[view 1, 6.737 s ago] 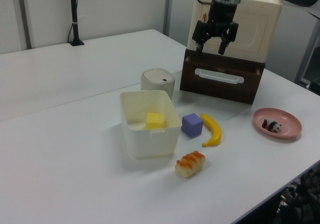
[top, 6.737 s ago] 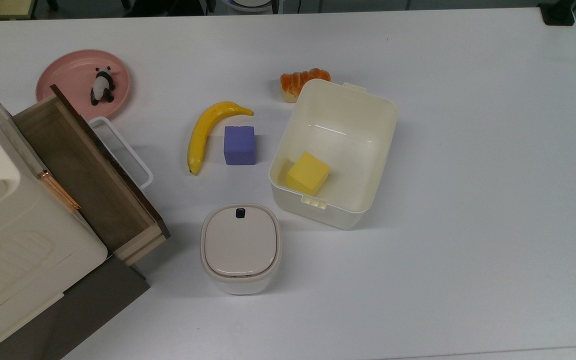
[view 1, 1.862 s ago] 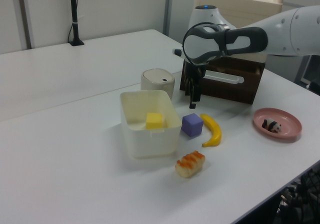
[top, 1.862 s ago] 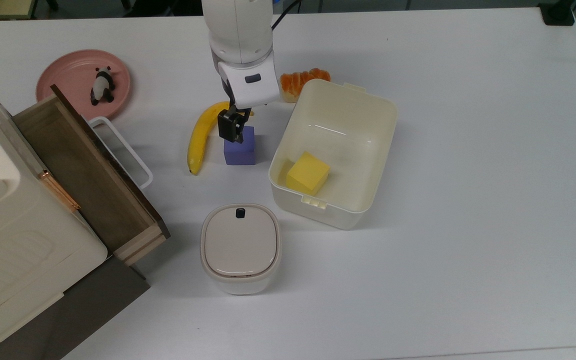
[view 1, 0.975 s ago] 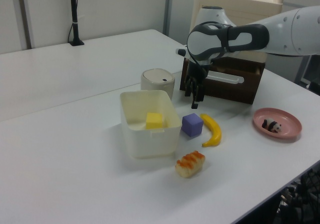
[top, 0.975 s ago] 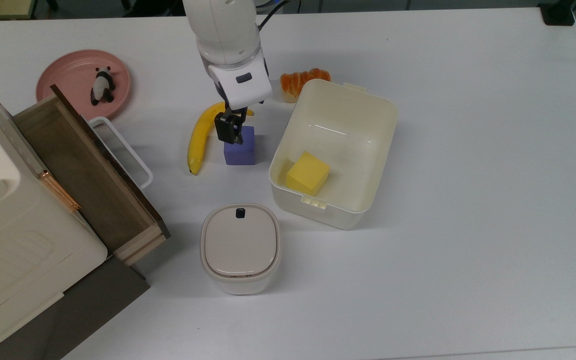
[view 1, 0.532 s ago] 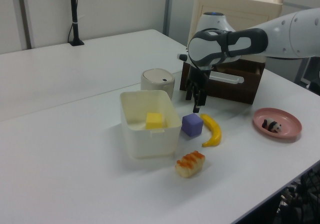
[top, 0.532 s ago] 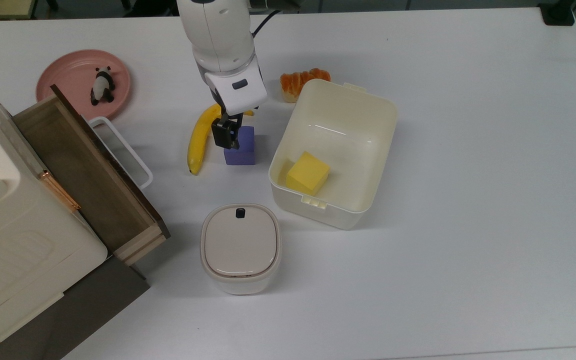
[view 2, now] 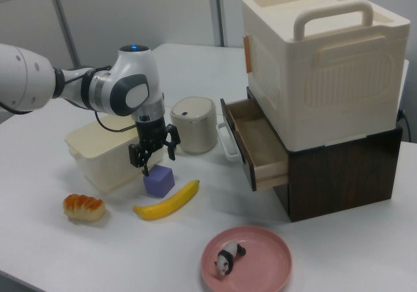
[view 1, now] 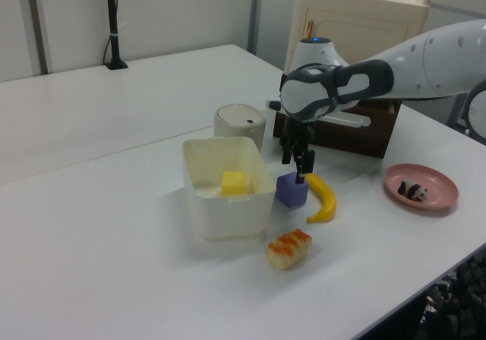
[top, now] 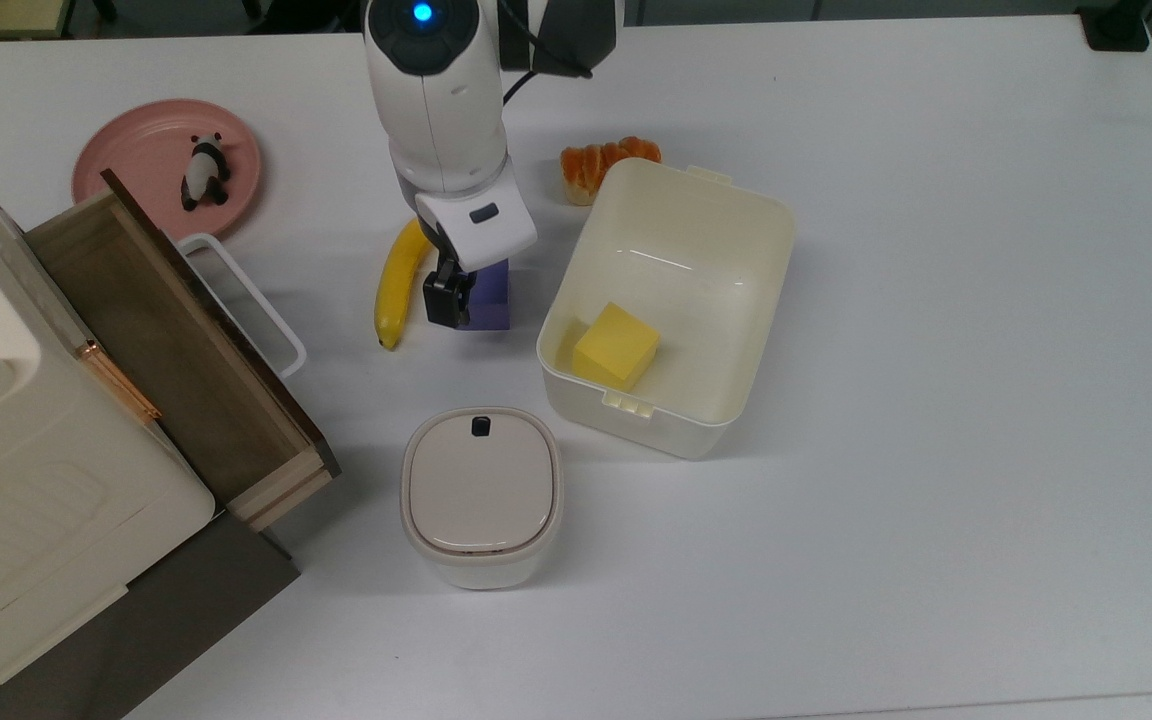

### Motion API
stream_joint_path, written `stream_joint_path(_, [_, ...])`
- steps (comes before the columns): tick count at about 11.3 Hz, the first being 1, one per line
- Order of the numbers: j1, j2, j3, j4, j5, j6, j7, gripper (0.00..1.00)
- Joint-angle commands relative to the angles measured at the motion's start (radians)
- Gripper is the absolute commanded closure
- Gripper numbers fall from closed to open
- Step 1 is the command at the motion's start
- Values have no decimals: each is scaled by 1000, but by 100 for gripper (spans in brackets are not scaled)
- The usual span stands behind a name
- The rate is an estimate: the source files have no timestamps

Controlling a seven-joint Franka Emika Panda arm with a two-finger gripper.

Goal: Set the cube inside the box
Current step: 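Close the gripper on the purple cube, then lift the purple cube and carry it over the cream box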

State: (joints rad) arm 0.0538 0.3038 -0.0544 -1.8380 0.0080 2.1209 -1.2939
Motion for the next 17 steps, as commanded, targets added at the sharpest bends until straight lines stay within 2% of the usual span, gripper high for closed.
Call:
stream_joint_path(1, [9,9,-5,-17,-57,24,-28,0])
stream_joint_path(9, [14,37,-4,-15,-98,24,-30,0])
stream_joint_path(10, [14,41,-4,-15,-112,24,-30,4])
stream_joint_path(11, [14,41,-2,-15,-127,24,-48,17])
stream_joint_path(12, [14,41,-2,-15,-132,25,-83,37])
stream_joint_path(13, [14,41,-2,-14,-132,25,-91,52])
stream_joint_path(14, [12,41,-2,-14,-132,24,-91,62])
stream_joint_path(15, [12,41,-2,-12,-132,25,-91,69])
stream_joint_path(17, [12,41,-2,-9,-132,24,-91,70])
